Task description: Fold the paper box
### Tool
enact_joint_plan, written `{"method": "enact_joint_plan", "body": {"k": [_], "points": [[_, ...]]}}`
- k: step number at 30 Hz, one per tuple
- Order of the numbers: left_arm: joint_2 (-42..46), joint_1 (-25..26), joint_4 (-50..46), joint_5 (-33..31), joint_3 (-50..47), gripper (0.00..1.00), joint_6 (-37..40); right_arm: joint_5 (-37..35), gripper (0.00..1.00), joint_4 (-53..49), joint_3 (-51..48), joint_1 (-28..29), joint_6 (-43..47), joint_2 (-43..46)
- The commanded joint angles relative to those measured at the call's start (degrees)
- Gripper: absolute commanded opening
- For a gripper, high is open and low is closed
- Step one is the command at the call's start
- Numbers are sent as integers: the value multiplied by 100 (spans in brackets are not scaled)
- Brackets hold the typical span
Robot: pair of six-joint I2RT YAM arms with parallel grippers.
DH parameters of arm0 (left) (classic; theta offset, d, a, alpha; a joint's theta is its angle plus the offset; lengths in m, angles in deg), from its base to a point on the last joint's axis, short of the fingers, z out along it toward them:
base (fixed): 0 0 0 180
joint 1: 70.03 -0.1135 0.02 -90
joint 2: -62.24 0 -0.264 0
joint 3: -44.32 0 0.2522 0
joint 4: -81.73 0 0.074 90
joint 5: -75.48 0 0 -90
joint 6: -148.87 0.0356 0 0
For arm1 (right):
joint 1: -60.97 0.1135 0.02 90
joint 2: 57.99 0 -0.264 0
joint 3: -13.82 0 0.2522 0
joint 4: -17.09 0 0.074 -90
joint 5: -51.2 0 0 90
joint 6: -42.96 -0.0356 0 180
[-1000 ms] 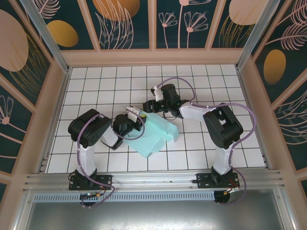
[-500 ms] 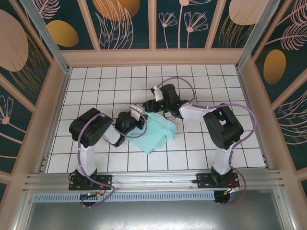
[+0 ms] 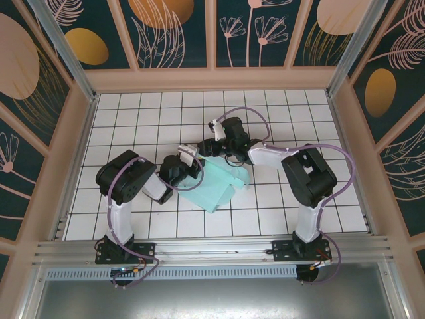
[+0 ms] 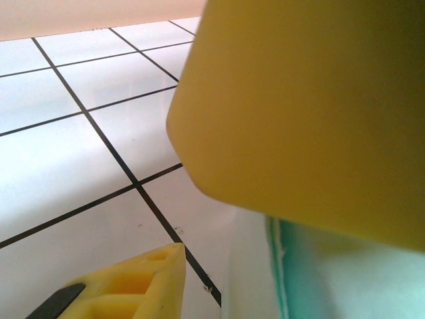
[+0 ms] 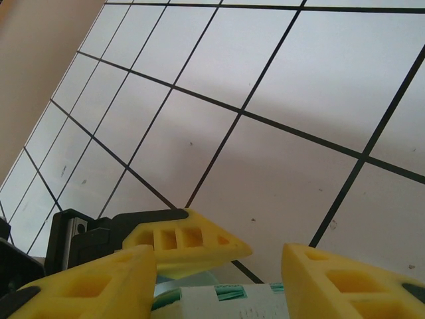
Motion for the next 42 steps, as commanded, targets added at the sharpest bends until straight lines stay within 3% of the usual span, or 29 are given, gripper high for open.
{"method": "enact_joint_plan", "body": {"k": [1, 10, 13, 15, 18, 23, 24, 25, 31, 33, 35, 39, 42], "points": [[195, -65, 411, -353, -8, 30, -180, 145, 53, -780, -307, 130, 43, -69], [255, -69, 668, -303, 69, 36, -325, 130, 53, -768, -347, 125, 21, -80], [268, -72, 648, -290, 68, 42, -404, 111, 53, -767, -362, 113, 20, -77], [234, -67, 519, -233, 111, 31, -400, 119, 53, -753, -366, 113, 12, -76], [165, -65, 469, -222, 114, 0, -406, 129, 53, -724, -366, 113, 0, -45], [180, -69, 455, -207, 55, 0, -406, 77, 54, -660, -397, 87, -16, 82], [205, -65, 459, -214, 35, 7, -398, 54, 54, -636, -405, 79, -18, 113], [233, -72, 472, -222, 11, 25, -388, 49, 54, -621, -417, 65, -19, 140], [378, -71, 417, 35, -32, 50, -362, 51, 54, -622, -449, 7, -6, 162], [403, -69, 404, 38, -36, 46, -362, 62, 54, -624, -455, 0, -24, 152], [401, -73, 397, -36, -37, 35, -377, 99, 54, -593, -471, 0, -42, 166], [353, -70, 335, -72, 81, 30, -402, 146, 54, -584, -470, 7, -61, 146], [263, -66, 290, -44, 206, 15, -398, 206, 54, -600, -443, 7, -50, 140]]}}
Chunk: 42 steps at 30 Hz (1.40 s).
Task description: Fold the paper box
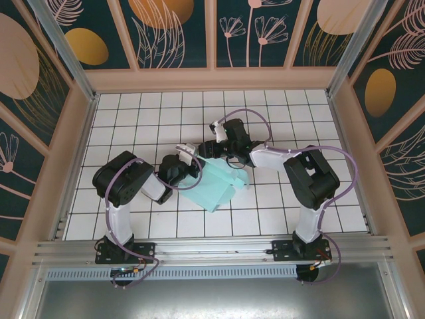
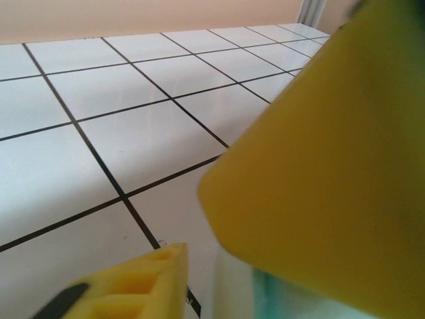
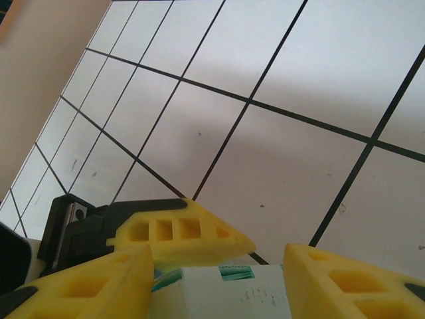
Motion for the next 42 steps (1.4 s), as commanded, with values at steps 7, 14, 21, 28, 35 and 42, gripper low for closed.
{"method": "enact_joint_plan", "body": {"k": [7, 14, 21, 28, 35, 42], "points": [[-136, -98, 239, -407, 345, 0, -69, 56, 54, -685, -224, -2, 52, 72], [-263, -92, 98, -375, 338, 42, -314, 78, 54, -658, -194, -36, 50, 73], [-281, -95, -591, -233, 571, 41, -97, 187, 54, -579, -128, -61, -6, 31], [-353, -89, -731, -271, 431, 42, 39, 292, 54, -500, -78, -61, -65, -43], [-575, -93, -517, -222, 424, 28, -69, 337, 54, -499, -122, -61, -84, -25], [-611, -95, -554, -181, 418, 28, -8, 276, 54, -449, -140, -63, -100, 24]]}}
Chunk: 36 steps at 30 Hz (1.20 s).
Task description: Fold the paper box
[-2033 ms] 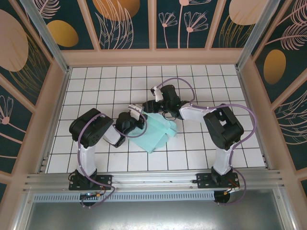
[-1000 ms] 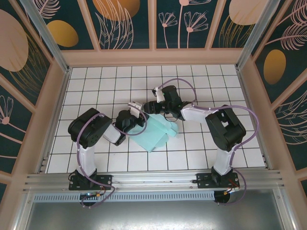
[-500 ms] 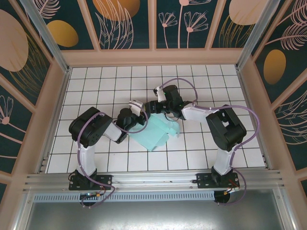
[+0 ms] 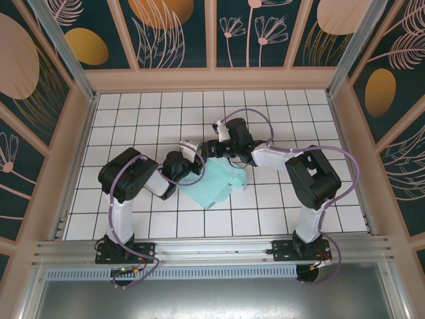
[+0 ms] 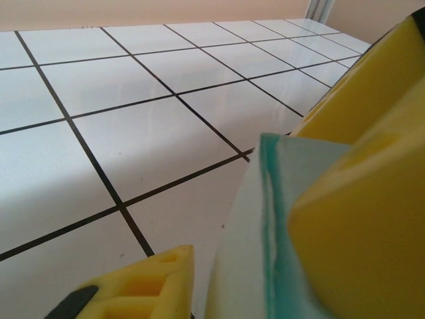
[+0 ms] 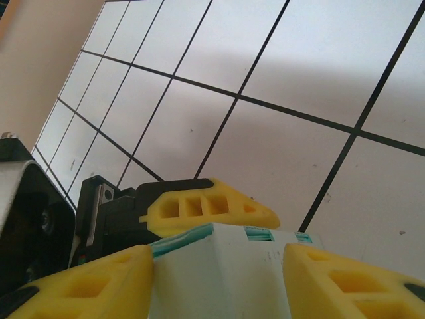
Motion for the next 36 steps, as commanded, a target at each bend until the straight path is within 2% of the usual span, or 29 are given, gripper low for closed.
{"method": "enact_joint_plan", "body": {"k": [1, 4, 6, 12, 15, 18, 20, 25, 28, 31, 36], "points": [[-184, -39, -335, -122, -50, 29, 79, 169, 54, -321, -115, 57, -13, -26], [-139, -40, -349, -116, -101, 16, 97, 195, 54, -274, -134, 53, -41, -3], [-131, -47, -343, -99, -111, 0, 104, 191, 54, -261, -153, 57, -50, 3], [-15, -41, -344, -157, -151, 0, 47, 134, 56, -244, -191, 57, -29, 130], [176, -46, -271, -313, -237, 0, -86, 59, 67, -176, -235, 48, -12, 315], [431, -43, 43, -515, -402, 0, -379, -122, 83, -156, -284, -1, 109, 625], [560, -42, 166, -658, -442, 0, -647, -309, 89, -213, -297, -75, 206, 869], [858, -42, 359, -905, -411, 0, -1463, -959, 92, 137, -738, -390, 177, 1827], [1054, -40, 55, -1215, -247, 0, -2070, -1137, 92, 593, -1270, -925, -21, 2500], [1133, -64, 251, -1241, -178, 0, -2567, -978, 92, 1068, -1893, -1513, -430, 3111], [1273, -186, -70, -901, 161, 0, -3562, -429, 89, 1985, -2943, -2369, -1166, 3746]]}}
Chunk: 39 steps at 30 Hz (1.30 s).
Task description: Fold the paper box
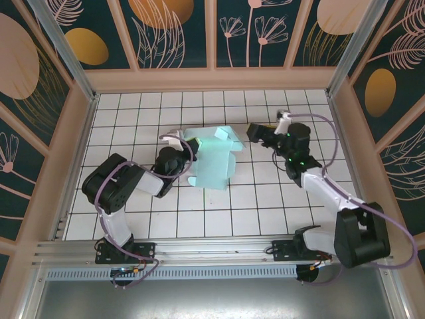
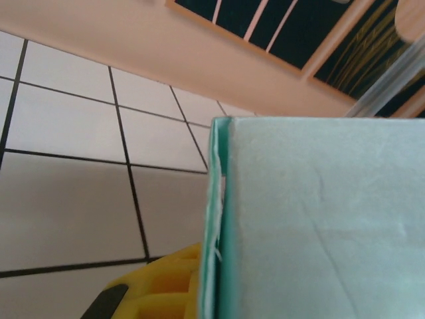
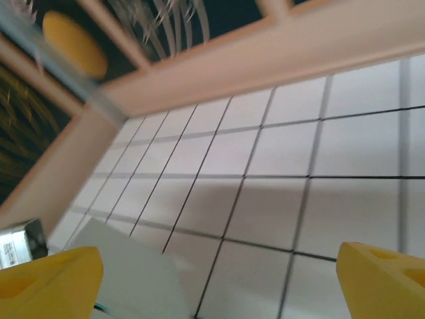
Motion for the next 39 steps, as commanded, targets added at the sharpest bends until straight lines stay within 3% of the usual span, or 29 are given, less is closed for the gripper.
{"method": "enact_joint_plan", "body": {"k": [1, 7, 18, 30, 34, 39], "points": [[248, -71, 111, 213, 247, 0, -916, 480, 88, 806, -549, -329, -663, 175], [203, -86, 260, 607, 538, 0, -1120, 1304, 84, 1394, -913, -213, -991, 55], [63, -85, 601, 1123, 799, 0, -772, 2011, 81, 2836, -824, 208, -2010, -182], [112, -81, 675, 1280, 707, 0, -721, 1843, 76, 3087, -293, 599, -2231, -681], [160, -81, 705, 1294, 635, 0, -717, 1671, 69, 3086, -242, 597, -2392, -891], [244, -83, 668, 1212, 515, 0, -609, 1760, 45, 3041, -161, 604, -2522, -1051]]}}
